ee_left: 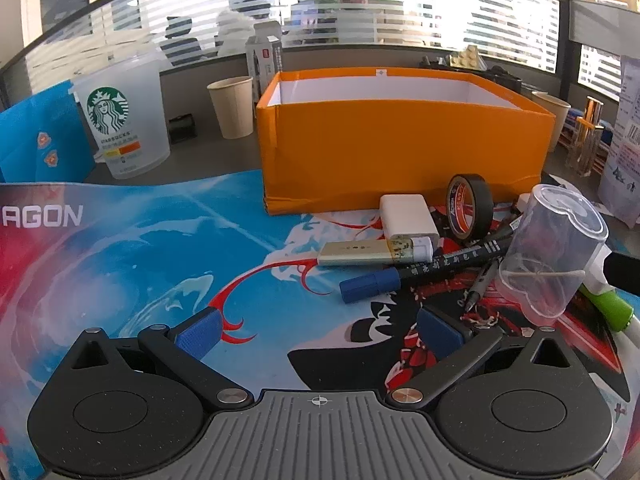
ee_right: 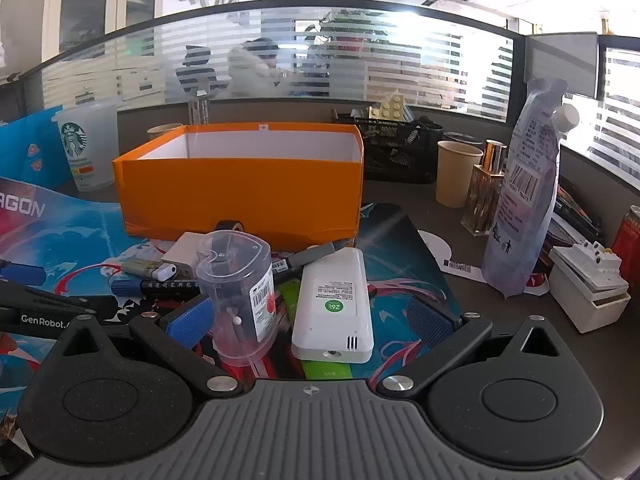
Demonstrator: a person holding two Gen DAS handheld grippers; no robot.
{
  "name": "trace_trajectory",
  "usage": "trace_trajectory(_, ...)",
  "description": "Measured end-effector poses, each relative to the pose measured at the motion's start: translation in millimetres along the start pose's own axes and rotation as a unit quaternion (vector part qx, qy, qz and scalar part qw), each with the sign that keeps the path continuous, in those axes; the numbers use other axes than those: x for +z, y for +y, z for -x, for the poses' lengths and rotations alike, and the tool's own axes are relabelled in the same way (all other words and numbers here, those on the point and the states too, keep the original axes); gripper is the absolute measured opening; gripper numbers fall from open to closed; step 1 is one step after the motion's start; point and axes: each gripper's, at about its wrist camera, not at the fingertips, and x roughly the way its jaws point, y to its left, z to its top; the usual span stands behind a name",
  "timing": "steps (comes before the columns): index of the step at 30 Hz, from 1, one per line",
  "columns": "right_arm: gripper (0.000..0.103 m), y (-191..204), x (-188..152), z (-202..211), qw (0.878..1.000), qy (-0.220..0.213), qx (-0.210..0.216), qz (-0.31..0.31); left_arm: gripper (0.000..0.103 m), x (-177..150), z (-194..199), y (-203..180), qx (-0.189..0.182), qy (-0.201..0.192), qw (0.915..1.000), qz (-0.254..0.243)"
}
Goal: Organize rigid objects
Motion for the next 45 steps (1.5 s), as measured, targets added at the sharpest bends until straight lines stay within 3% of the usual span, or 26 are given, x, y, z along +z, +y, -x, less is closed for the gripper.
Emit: trace_trajectory(45, 0.103, 2.6, -2.0, -5.0, 1.0, 0.005, -0.001, 0.009, 0.103, -5.5, -2.6, 1.8, -0.016, 0.008, 0.9998, 0.004)
